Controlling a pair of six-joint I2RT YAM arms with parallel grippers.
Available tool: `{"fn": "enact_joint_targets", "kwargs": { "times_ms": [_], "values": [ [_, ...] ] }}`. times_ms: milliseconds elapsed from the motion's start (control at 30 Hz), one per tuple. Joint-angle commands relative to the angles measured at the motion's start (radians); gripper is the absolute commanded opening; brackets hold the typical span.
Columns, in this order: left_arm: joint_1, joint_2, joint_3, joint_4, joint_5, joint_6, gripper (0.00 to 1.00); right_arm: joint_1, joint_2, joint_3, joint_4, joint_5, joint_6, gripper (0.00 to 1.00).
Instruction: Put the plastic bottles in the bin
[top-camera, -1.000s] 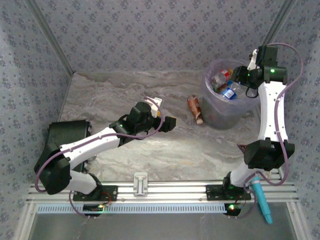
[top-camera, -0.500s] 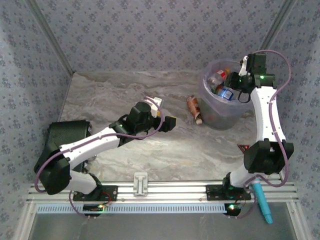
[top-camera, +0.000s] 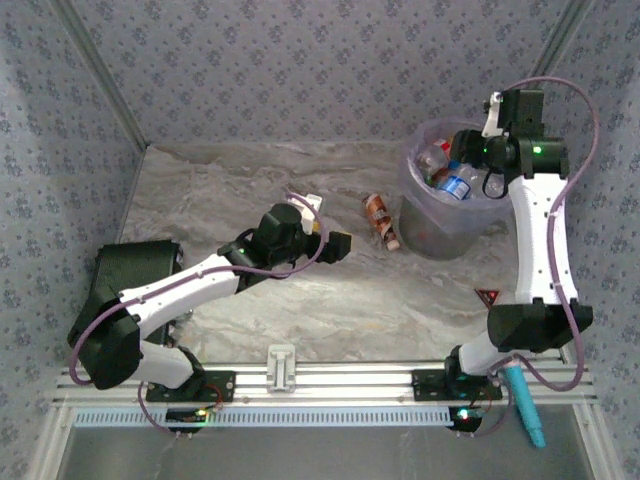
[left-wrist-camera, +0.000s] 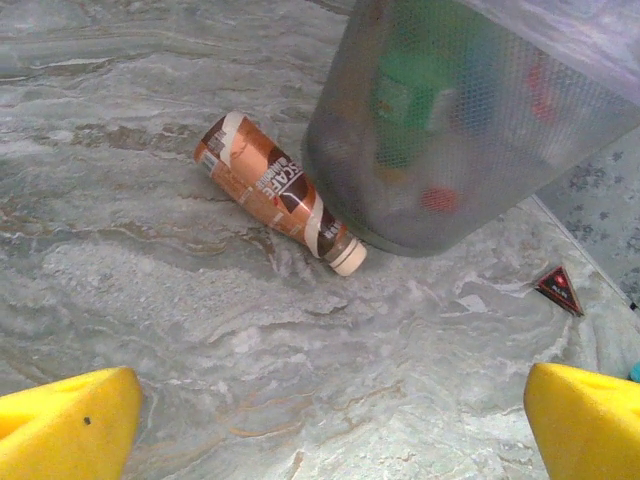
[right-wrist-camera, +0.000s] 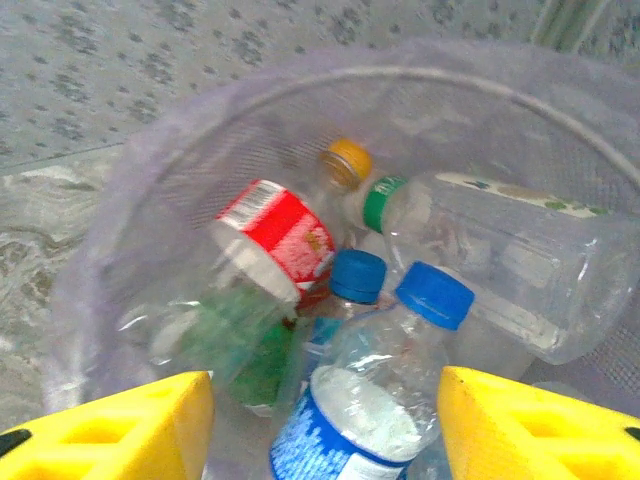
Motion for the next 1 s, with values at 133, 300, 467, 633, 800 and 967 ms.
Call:
{"fn": "enact_joint_targets", "kwargs": {
  "times_ms": [133, 300, 467, 633, 800, 967],
  "values": [
    [0.080, -0.047, -0.040, -0.049, -0.080, -0.135, 1.00, 0.247, -0.062, 0.018, -0.015, 0.161, -0.112, 0.65],
    [0.162, -0.112, -0.123, -0.080, -0.102, -0.223, 1.00, 0.461, -0.029, -0.006, 0.000, 0.279, -0.165, 0.68],
    [0.196, -0.179, -0.170, -0.116, -0.124, -0.228, 1.00, 0.637, 0.099, -0.034, 0.011, 0.366, -0.182, 0.74],
    [0.209, -0.226, -0.192, -0.139, -0.137, -0.224, 1.00, 0.686, 0.274, -0.014, -0.011, 0.381, -0.188, 0.89],
    [0.223, -0.260, -0.214, -0.149, -0.137, -0.221, 1.00, 0.659, 0.420, -0.007, -0.027, 0.351, -0.190, 0.93],
    [0.233, -0.266, -0.227, -0.147, -0.131, -0.222, 1.00, 0.628, 0.527, -0.009, -0.023, 0.290, -0.213, 0.95]
  ]
}}
